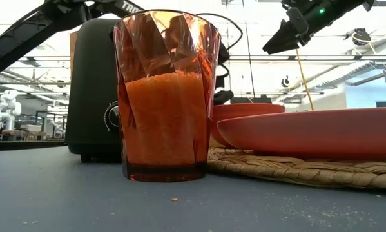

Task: Arrange a breakfast setting
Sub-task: Put the apple on the table mat

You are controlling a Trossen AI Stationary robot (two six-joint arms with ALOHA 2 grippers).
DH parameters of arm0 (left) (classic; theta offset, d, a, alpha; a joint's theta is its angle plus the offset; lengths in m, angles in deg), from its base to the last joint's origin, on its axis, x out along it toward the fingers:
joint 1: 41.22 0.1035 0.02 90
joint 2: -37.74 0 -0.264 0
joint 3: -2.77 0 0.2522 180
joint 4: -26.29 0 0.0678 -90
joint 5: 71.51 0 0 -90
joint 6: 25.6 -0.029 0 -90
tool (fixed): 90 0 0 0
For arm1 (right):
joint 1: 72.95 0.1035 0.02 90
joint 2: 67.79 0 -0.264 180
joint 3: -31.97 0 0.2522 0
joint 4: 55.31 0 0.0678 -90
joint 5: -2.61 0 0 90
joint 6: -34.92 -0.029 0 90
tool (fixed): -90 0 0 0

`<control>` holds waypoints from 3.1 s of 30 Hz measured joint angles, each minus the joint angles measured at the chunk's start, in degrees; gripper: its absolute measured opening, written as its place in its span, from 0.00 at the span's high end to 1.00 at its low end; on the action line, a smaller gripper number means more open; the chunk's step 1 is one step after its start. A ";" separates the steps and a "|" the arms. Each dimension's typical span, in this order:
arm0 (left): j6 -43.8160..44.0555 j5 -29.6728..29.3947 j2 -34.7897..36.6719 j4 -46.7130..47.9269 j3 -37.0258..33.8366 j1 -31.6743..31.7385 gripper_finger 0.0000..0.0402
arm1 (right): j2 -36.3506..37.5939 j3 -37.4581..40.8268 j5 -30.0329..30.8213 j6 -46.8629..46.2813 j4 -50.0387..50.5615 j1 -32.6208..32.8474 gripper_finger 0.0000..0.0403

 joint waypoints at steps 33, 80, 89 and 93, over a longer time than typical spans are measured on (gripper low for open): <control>-3.72 1.53 -2.48 3.97 0.00 0.33 0.36 | 0.00 0.00 -0.02 0.00 0.00 0.00 0.21; -0.52 3.67 3.72 -2.33 -0.07 0.11 0.48 | -0.02 0.02 0.07 0.04 -0.02 -0.02 0.21; -0.68 3.93 9.15 -3.54 -0.04 -1.96 0.48 | -0.01 0.02 0.13 0.04 -0.04 -0.02 0.21; -0.93 3.90 11.01 -2.96 -0.04 -3.50 0.48 | -0.02 0.02 0.14 0.05 -0.15 -0.02 0.21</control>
